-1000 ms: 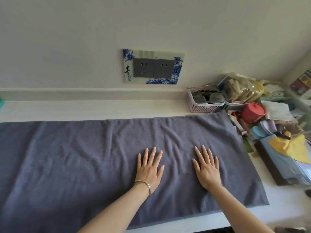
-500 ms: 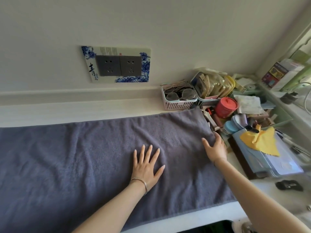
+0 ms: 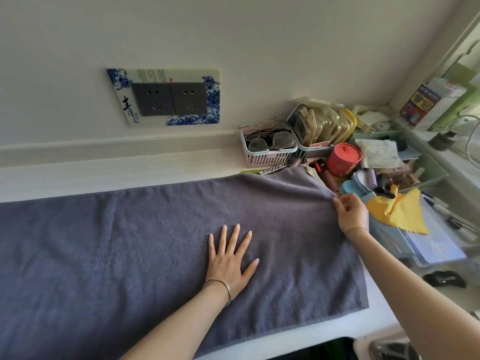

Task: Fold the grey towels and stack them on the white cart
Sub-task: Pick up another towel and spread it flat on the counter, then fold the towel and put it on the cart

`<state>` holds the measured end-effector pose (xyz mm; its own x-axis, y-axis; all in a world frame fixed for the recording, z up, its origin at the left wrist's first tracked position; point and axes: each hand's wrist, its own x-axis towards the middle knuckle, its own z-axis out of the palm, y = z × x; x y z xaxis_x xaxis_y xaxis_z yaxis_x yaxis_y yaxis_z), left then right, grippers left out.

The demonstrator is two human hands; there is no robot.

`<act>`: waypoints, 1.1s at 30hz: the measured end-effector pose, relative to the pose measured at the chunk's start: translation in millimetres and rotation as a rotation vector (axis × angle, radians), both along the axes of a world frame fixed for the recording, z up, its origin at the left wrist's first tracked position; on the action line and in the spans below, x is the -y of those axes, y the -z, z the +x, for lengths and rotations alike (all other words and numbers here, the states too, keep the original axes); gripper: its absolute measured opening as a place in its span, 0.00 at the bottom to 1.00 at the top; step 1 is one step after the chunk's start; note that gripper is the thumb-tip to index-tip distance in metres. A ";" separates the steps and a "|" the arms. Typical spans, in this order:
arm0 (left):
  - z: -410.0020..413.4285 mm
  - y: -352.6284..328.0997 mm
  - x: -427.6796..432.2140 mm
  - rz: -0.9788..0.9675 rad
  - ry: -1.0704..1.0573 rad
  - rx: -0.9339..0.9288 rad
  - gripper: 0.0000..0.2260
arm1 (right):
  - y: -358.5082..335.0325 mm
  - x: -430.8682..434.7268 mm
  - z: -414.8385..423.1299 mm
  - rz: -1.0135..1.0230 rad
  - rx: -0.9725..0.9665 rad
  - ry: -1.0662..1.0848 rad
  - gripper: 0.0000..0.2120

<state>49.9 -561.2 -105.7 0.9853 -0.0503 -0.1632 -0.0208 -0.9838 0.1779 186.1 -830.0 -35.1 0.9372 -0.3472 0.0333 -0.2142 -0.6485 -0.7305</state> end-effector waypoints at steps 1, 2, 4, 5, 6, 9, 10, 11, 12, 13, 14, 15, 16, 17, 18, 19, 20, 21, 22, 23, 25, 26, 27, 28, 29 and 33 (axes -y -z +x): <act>0.5 -1.4 2.5 -0.002 0.007 -0.010 0.28 | -2.6 3.2 -0.6 -0.009 -0.001 0.007 0.09; 1.5 -1.4 5.0 -0.008 0.022 -0.012 0.27 | -5.1 5.1 -0.8 -0.006 -0.016 0.004 0.10; 4.0 -3.1 7.1 -0.034 0.040 -0.035 0.27 | -9.9 5.9 -1.5 0.056 -0.083 -0.037 0.12; 4.9 -2.3 7.4 -0.037 0.042 -0.043 0.28 | -13.5 4.4 -2.9 0.101 -0.144 -0.071 0.14; 4.1 -2.6 6.8 -0.042 0.047 -0.045 0.28 | -18.3 2.6 -6.2 0.147 -0.224 -0.114 0.16; 2.3 -9.4 -1.5 -0.068 0.064 -0.058 0.31 | -36.2 -7.4 -14.1 0.439 -0.522 -0.239 0.17; 0.8 -10.8 -6.1 -0.060 0.077 -0.018 0.33 | -44.7 -13.9 -16.6 0.572 -0.580 -0.277 0.17; -1.7 -11.7 -10.9 -0.073 0.083 0.014 0.34 | -54.2 -21.5 -18.5 0.687 -0.606 -0.316 0.17; -5.4 -14.0 -16.8 -0.098 0.066 0.009 0.36 | -65.5 -30.8 -20.7 0.776 -0.618 -0.364 0.16; -10.4 -17.7 -28.0 -0.110 0.050 0.018 0.37 | -78.2 -45.8 -23.1 0.843 -0.626 -0.425 0.15; -14.7 -20.5 -36.2 -0.115 0.036 0.016 0.39 | -89.4 -57.6 -26.4 0.898 -0.635 -0.485 0.16; -20.9 -21.3 -50.5 -0.119 0.017 0.017 0.41 | -101.9 -76.2 -30.6 0.930 -0.646 -0.547 0.17; -27.5 -23.4 -64.5 -0.130 -0.009 0.013 0.42 | -112.2 -93.0 -34.6 0.954 -0.652 -0.597 0.17; -34.5 -23.6 -80.7 -0.145 -0.043 0.020 0.42 | -118.9 -109.8 -37.3 0.982 -0.652 -0.643 0.17; -42.9 -24.5 -101.3 -0.155 -0.080 0.029 0.42 | -124.9 -131.0 -40.7 0.995 -0.647 -0.690 0.17; -50.7 -24.5 -120.4 -0.153 -0.113 0.038 0.42 | -129.1 -150.8 -43.8 1.006 -0.635 -0.735 0.19; -58.3 -24.7 -140.0 -0.147 -0.145 0.044 0.42 | -131.4 -169.3 -46.1 1.016 -0.628 -0.779 0.24; -68.6 -25.1 -166.2 -0.138 -0.187 0.052 0.42 | -131.4 -194.0 -48.2 1.023 -0.631 -0.825 0.29; -77.4 -25.7 -188.3 -0.134 -0.227 0.057 0.43 | -131.1 -215.5 -50.4 1.036 -0.641 -0.867 0.32; -87.3 -26.7 -213.6 -0.132 -0.266 0.063 0.44 | -130.0 -241.9 -53.7 1.053 -0.655 -0.910 0.33; -108.0 -31.0 -260.5 -0.135 -0.350 0.066 0.45 | -126.3 -298.4 -65.0 1.083 -0.713 -0.980 0.33; -116.8 -32.8 -279.5 -0.137 -0.383 0.072 0.43 | -123.7 -325.8 -71.6 1.086 -0.737 -1.006 0.31; -124.1 -34.9 -294.6 -0.149 -0.407 0.066 0.40 | -119.0 -351.0 -76.9 1.076 -0.747 -1.028 0.30; -133.3 -36.9 -314.5 -0.151 -0.428 0.068 0.38 | -115.7 -383.5 -85.6 1.066 -0.756 -1.043 0.28; -137.8 -38.5 -321.8 -0.164 -0.440 0.066 0.37 | -111.5 -403.3 -91.2 1.060 -0.761 -1.040 0.27; -160.6 -37.1 -370.5 -0.170 -0.477 0.058 0.38 | -96.5 -500.0 -125.7 1.095 -0.805 -1.057 0.16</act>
<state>-110.6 -190.7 -68.6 0.9123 0.3863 -0.1362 0.4091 -0.8436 0.3478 60.4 -330.0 61.4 0.4176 0.8444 -0.3355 -0.5611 -0.0507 -0.8262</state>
